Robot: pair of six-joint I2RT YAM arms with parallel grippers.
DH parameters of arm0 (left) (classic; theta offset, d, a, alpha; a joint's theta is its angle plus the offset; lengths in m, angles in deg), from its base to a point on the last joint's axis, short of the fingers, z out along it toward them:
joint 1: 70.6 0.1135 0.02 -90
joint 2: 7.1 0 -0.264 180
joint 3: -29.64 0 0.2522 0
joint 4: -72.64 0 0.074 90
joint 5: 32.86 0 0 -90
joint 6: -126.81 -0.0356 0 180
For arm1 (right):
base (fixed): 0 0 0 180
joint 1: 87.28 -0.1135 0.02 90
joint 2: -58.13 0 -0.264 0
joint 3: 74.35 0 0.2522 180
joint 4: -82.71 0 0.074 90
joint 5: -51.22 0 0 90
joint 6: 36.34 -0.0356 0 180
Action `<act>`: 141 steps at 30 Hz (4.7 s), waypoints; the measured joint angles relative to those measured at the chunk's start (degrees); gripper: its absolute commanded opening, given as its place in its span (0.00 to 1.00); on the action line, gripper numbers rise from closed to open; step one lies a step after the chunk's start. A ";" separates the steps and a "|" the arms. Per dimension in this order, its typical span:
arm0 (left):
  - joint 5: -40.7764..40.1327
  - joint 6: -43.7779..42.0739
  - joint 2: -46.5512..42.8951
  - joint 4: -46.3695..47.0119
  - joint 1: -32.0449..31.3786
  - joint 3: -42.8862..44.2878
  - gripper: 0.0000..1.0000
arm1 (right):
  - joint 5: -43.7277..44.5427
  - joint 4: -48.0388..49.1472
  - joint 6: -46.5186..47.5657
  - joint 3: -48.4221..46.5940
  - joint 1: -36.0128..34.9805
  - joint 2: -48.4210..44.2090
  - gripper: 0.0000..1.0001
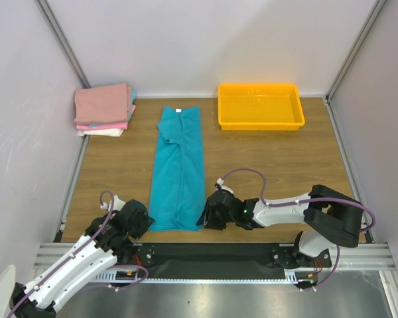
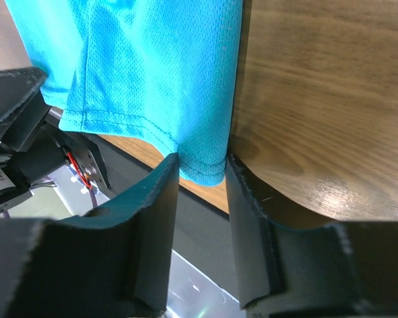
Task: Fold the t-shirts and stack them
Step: Fold the tshirt
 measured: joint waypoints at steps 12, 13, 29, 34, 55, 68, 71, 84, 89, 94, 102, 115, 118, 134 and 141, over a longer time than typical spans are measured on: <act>-0.74 -0.24 2.56 -0.61 -0.24 0.24 0.00 | 0.98 -1.05 0.90 -1.14 0.17 1.11 0.00; -0.98 -0.33 3.06 -0.63 -0.24 0.61 0.00 | 0.96 -1.20 1.11 -1.31 0.37 1.11 0.00; -7.21 -5.84 17.31 3.28 0.20 16.31 0.00 | -3.43 -5.86 8.68 -12.00 11.80 -2.54 0.00; -8.11 -11.47 25.75 8.50 4.26 22.64 0.00 | -6.45 -7.65 12.55 -16.92 17.59 -1.88 0.00; -2.49 -30.53 56.17 30.38 19.08 36.17 0.00 | -21.73 -9.20 25.24 -40.37 33.53 21.73 0.00; 0.02 -35.01 67.60 34.64 22.49 45.59 0.00 | -26.64 -9.42 27.80 -47.43 37.05 28.22 0.00; 0.42 -35.54 69.29 35.54 23.30 46.80 0.00 | -27.41 -8.98 28.13 -49.53 37.59 30.05 0.00; 1.81 -37.44 78.86 37.38 25.33 51.01 0.00 | -28.63 -8.98 29.42 -55.98 39.12 38.95 0.00; 1.86 -38.25 81.61 37.79 25.73 52.15 0.00 | -28.87 -9.66 30.27 -58.75 39.36 41.22 0.09; 2.67 -39.47 83.14 37.86 26.18 53.59 0.37 | -29.27 -10.62 31.12 -62.77 39.74 43.17 0.36; 5.46 -44.52 83.30 38.64 27.80 58.55 0.89 | -29.20 -14.95 34.88 -70.25 40.70 43.34 0.64; 17.14 -49.07 66.29 49.57 27.85 49.42 0.91 | -29.00 -12.59 36.46 -58.49 39.50 32.54 0.68; 19.30 -47.89 66.27 50.97 27.85 44.81 0.91 | -28.83 -11.21 35.87 -52.92 38.16 30.10 0.68; 24.30 -42.01 76.56 59.49 27.85 39.56 0.91 | -25.20 -5.92 30.95 -47.76 35.32 29.86 0.68; 24.46 -41.53 80.37 59.69 28.33 41.86 0.91 | -24.04 -5.40 30.25 -47.76 35.23 30.36 0.68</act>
